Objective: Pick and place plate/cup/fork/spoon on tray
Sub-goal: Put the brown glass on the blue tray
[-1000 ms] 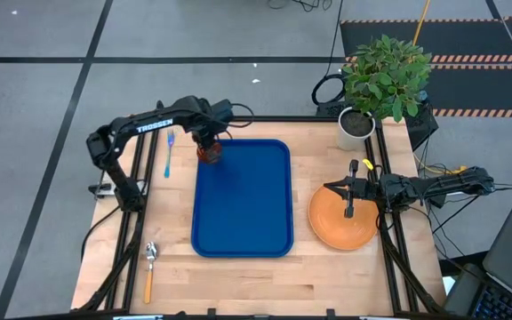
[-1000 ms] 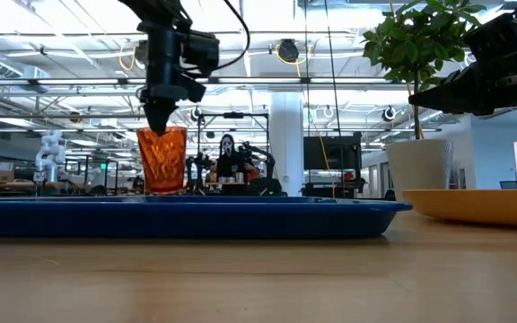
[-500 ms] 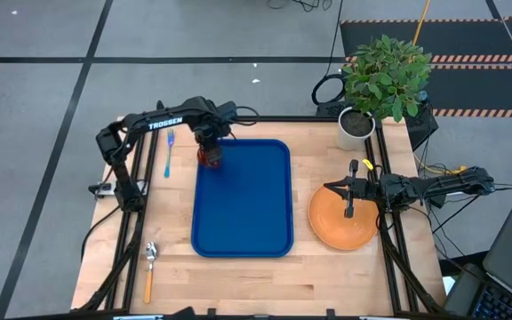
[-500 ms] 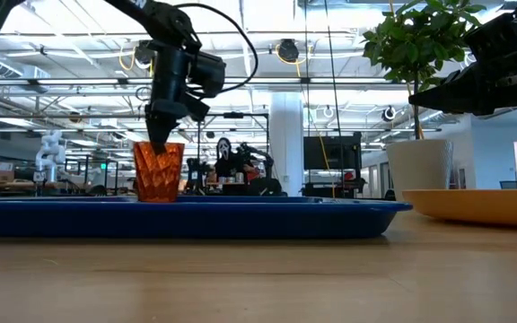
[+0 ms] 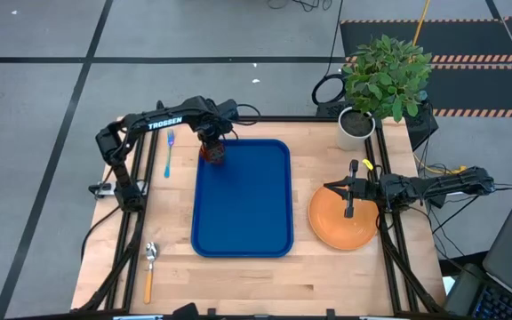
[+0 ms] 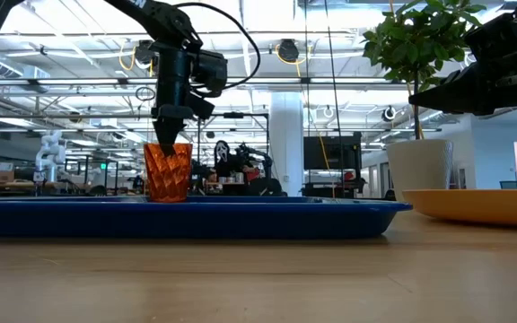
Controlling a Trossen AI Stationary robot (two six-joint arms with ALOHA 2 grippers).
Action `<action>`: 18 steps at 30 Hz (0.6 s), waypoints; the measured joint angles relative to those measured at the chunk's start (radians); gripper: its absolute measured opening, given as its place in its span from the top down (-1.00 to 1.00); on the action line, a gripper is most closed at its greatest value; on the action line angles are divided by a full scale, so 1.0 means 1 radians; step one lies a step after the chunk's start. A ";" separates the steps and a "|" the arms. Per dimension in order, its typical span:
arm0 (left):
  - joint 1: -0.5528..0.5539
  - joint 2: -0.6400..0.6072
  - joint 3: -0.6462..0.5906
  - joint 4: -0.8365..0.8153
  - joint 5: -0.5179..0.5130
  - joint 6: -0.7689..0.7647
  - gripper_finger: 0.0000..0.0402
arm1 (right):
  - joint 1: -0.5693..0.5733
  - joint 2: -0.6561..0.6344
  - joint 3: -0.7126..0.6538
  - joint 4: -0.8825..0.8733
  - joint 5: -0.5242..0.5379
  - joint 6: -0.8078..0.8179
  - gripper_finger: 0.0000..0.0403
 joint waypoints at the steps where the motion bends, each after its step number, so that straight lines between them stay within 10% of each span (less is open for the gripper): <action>1: 0.000 0.000 0.000 0.000 0.002 0.001 0.90 | 0.000 0.000 0.000 0.000 0.000 0.000 1.00; 18: 0.000 0.000 0.000 -0.013 -0.004 0.002 0.59 | 0.000 0.000 0.000 0.000 -0.001 0.000 1.00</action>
